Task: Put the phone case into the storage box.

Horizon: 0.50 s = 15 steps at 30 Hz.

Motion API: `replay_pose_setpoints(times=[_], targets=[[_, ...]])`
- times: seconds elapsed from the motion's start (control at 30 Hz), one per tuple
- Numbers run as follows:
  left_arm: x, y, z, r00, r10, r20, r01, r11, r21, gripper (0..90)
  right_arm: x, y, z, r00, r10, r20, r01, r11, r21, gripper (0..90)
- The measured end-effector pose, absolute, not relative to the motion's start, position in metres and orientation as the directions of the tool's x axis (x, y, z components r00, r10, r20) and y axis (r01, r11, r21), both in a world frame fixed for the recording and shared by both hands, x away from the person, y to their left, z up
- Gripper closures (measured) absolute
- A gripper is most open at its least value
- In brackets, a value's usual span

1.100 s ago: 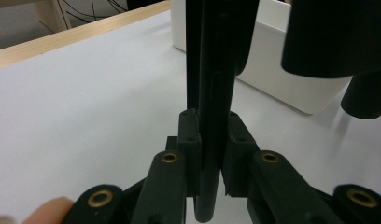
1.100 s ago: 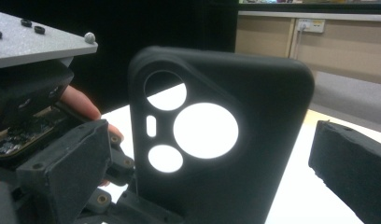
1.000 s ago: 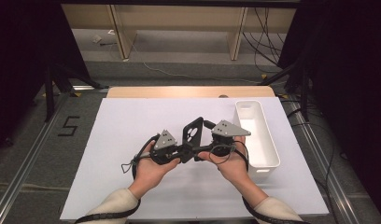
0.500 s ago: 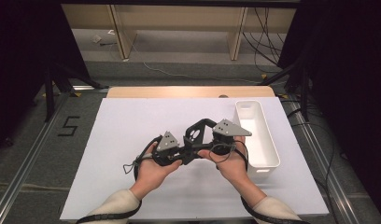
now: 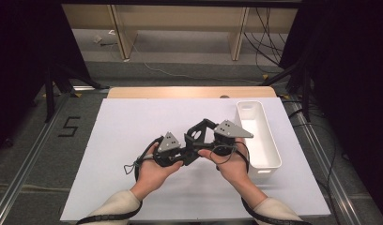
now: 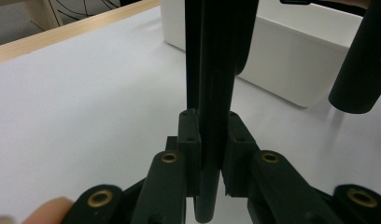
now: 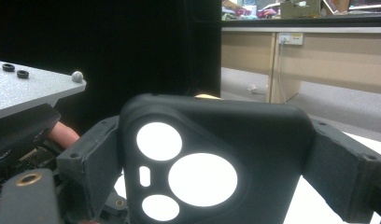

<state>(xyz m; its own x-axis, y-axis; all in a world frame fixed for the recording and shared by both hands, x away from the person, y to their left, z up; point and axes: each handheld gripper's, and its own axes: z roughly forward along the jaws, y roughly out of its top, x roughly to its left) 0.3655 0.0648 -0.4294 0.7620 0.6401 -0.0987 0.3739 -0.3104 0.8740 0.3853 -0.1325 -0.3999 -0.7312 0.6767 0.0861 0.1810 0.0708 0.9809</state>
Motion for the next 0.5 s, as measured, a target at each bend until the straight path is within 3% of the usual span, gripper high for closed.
replay_pose_setpoints(times=[0.5], targets=[[0.3655,0.0655,-0.4281,0.77,0.634,-0.066,0.34,-0.32,0.884,78.2,0.3812,-0.1296,-0.3949,-0.712,0.7,0.054,0.16,0.087,0.983,14.5]])
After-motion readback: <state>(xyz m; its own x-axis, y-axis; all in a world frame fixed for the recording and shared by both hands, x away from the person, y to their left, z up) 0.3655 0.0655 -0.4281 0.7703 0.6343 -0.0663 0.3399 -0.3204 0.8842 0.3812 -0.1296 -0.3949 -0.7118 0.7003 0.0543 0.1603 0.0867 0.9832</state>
